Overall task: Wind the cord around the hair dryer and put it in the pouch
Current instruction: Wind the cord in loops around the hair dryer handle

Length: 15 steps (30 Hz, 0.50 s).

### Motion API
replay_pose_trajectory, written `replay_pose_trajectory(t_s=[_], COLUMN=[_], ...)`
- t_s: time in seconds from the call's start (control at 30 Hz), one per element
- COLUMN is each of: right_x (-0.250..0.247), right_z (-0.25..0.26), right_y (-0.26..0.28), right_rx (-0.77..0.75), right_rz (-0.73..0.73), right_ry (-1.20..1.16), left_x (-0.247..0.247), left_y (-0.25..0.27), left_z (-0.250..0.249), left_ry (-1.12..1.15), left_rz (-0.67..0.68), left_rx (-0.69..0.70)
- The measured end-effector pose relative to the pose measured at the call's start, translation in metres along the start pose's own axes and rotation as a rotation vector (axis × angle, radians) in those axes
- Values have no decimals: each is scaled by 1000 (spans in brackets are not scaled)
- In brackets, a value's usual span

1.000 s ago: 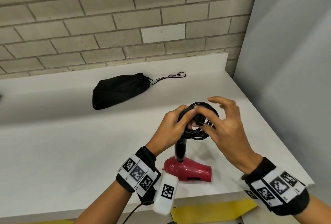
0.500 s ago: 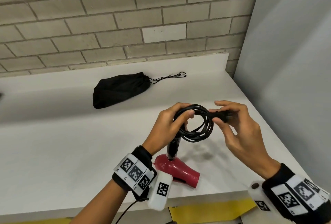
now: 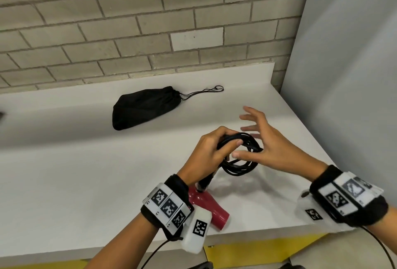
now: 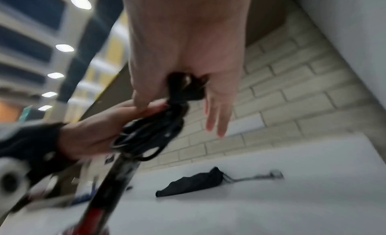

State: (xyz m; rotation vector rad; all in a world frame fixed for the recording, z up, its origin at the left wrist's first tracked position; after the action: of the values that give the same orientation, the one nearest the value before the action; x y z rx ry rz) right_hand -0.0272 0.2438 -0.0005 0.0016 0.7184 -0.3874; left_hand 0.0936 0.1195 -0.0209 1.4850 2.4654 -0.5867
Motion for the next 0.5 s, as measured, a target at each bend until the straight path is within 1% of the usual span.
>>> replay_pose_trajectory(t_s=[0.03,0.1,0.13,0.17,0.2,0.27,0.4,0.5], right_x=[-1,4,8,10,13,18,21,19], right_z=[-4,-10,-12,-11,-11,-13,-17,-21], right_y=[-1,-1,-1,-2,-2,-5,-12,-14], right_rx=[62,131,154,177,191,184,169,158], right_rz=[82,237,281,293,288,243,111,96], right_ry=[-158,-437,-554,-648,-710,-726,-721,-789], left_x=[0,-1,-2,-3,-5,-7,-5,-1], left_y=[0,1,0,-1,-1,-2,-6,-6], left_z=[-1,-4,-5,-6,-8,-6,-2,-4], left_ry=[62,190,246,284,305,305,187,182], left_rz=[20,63,81,94,109,117,33,-8], left_rx=[-29,-74,-88,-97,-107,-118,-134,-128])
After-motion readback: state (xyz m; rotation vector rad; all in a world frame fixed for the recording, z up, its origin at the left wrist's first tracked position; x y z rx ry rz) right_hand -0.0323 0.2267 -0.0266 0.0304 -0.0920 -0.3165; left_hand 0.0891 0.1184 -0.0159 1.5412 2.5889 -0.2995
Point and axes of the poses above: each hand's wrist, its own y-axis away from the middle knuckle, its own x-axis out of the palm, z = x × y, the point moved 1 cm from there along -y, towards the middle knuckle, and after that the axes turned 4 degrees about -x, right-handed, at the moved point
